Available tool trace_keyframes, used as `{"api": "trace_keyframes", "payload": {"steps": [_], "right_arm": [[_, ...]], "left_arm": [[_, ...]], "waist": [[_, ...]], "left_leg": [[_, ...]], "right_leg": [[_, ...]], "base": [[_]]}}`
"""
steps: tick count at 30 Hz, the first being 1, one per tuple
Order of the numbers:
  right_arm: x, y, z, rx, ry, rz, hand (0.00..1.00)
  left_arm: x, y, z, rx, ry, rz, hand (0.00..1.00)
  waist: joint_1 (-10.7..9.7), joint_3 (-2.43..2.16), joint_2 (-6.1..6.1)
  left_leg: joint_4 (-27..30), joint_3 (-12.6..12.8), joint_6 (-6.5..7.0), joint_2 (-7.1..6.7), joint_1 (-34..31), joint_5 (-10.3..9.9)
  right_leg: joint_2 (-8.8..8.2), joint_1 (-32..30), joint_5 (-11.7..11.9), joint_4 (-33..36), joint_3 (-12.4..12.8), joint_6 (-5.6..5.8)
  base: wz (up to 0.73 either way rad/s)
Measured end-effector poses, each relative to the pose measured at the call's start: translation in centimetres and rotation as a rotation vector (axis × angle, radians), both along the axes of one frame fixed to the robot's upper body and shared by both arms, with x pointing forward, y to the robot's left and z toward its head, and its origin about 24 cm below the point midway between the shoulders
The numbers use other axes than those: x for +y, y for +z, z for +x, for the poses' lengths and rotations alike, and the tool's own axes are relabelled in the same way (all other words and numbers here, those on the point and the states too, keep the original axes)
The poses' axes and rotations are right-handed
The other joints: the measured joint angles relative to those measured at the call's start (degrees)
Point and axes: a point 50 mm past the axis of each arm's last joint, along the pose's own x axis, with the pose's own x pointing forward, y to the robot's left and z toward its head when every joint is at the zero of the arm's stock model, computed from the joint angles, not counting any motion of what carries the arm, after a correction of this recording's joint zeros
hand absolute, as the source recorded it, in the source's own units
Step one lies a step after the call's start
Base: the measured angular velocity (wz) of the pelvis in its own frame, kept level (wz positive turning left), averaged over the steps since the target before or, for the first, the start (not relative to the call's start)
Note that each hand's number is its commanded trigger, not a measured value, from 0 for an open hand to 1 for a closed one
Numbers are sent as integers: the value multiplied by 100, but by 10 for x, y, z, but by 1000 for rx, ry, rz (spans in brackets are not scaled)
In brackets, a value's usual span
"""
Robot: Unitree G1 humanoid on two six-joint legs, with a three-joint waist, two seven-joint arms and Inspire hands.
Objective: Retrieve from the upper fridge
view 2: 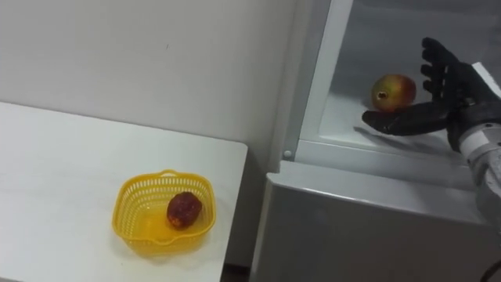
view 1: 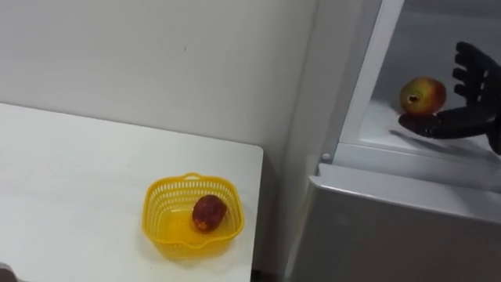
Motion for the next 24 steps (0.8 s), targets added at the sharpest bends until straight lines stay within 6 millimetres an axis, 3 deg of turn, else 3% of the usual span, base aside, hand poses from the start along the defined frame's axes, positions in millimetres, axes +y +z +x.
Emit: {"api": "trace_keyframes", "payload": {"steps": [8, 18, 22, 24], "right_arm": [[-1, 3, 0, -21, -46, 7, 0], [-6, 3, 0, -11, -133, -13, 0], [-7, 5, 1, -14, -150, -7, 0], [-8, 17, 4, -41, -166, -3, 0]], "left_arm": [[0, 0, -13, 22, 18, -1, 0], [7, 2, -26, 40, 67, 15, 0], [8, 2, -28, 41, 82, 20, 0], [8, 2, -28, 41, 83, 20, 0]], "waist": [[83, 33, -81], [20, -54, -203], [29, -59, -226], [-23, -56, -222]], "left_leg": [[-23, -33, 0, -9, 70, 0], [175, -59, 12, -124, -65, -3], [206, -58, 54, -117, -101, -28], [236, -34, 65, -119, -208, -38]], "right_leg": [[-26, 86, -3, -13, -127, 6], [-192, 10, -126, 225, -279, 77], [-197, -18, -129, 303, -282, 81], [-203, -101, -130, 302, -271, 82]], "base": [[4], [10], [0], [0]]}}
